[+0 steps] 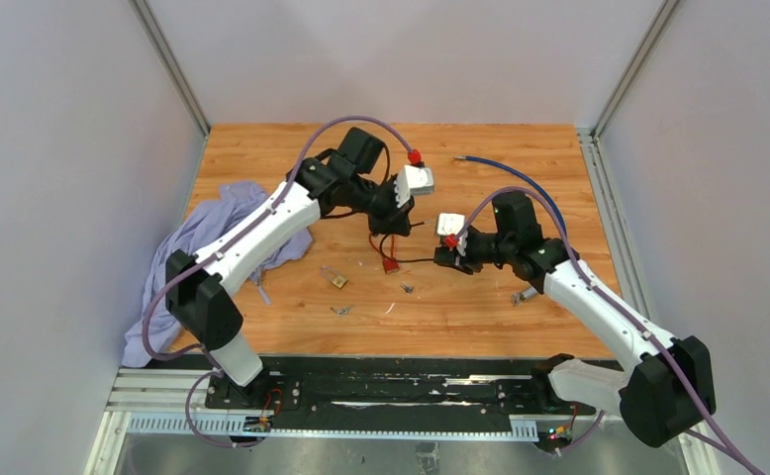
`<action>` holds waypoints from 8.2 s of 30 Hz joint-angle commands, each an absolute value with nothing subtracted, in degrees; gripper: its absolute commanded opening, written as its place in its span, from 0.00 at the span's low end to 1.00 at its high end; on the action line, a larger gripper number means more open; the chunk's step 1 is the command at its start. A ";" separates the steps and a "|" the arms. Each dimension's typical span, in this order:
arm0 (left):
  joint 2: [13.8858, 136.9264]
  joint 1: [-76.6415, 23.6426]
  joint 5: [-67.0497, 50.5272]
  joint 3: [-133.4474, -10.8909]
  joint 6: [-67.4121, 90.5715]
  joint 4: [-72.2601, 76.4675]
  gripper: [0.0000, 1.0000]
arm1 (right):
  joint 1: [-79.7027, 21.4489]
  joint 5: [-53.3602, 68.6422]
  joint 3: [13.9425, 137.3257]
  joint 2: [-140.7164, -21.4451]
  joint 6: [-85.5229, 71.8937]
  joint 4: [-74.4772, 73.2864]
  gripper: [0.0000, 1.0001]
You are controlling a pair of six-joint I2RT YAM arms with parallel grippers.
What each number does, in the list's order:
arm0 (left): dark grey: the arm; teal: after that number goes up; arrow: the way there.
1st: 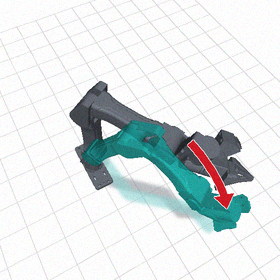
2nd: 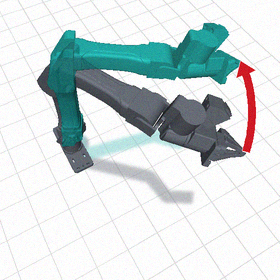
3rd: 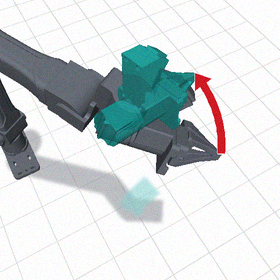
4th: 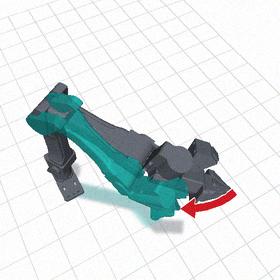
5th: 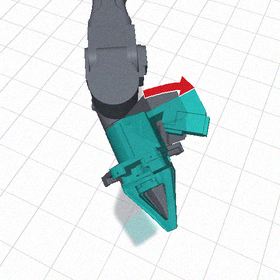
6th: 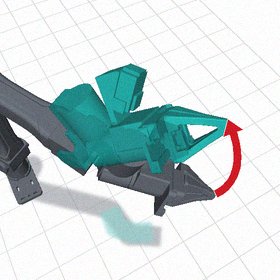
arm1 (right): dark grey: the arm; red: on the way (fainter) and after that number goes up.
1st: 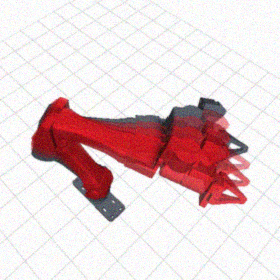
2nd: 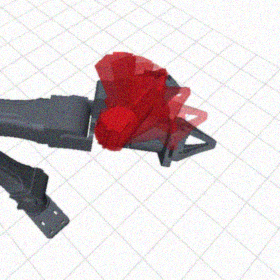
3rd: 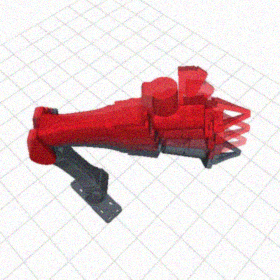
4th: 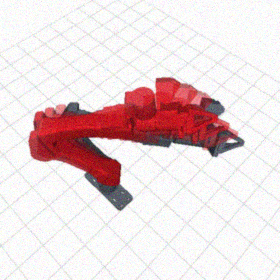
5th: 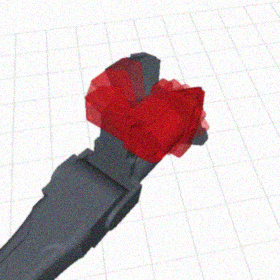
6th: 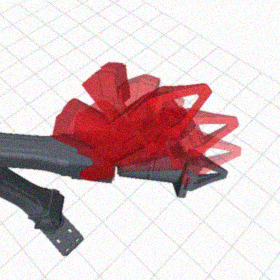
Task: Lock with the key
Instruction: Lock the lock.
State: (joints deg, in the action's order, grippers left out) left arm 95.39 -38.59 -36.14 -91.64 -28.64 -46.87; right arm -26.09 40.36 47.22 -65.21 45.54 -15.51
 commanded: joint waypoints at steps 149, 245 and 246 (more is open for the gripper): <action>86.58 -21.66 -38.99 -65.05 101.28 44.56 0.00 | -32.17 44.34 44.24 -74.45 5.35 25.01 0.43; 86.89 -32.25 -32.60 -91.73 -66.36 -40.82 0.47 | -28.74 74.49 56.09 -76.17 23.34 -21.00 0.01; 87.02 -32.26 -32.76 -91.83 -65.98 -40.69 0.46 | -28.75 74.33 56.02 -76.32 23.49 -21.10 0.01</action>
State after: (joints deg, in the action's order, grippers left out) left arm 86.17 -31.68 -31.75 -90.21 -67.09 -42.48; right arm -27.79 73.30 55.66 -75.83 22.26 -20.88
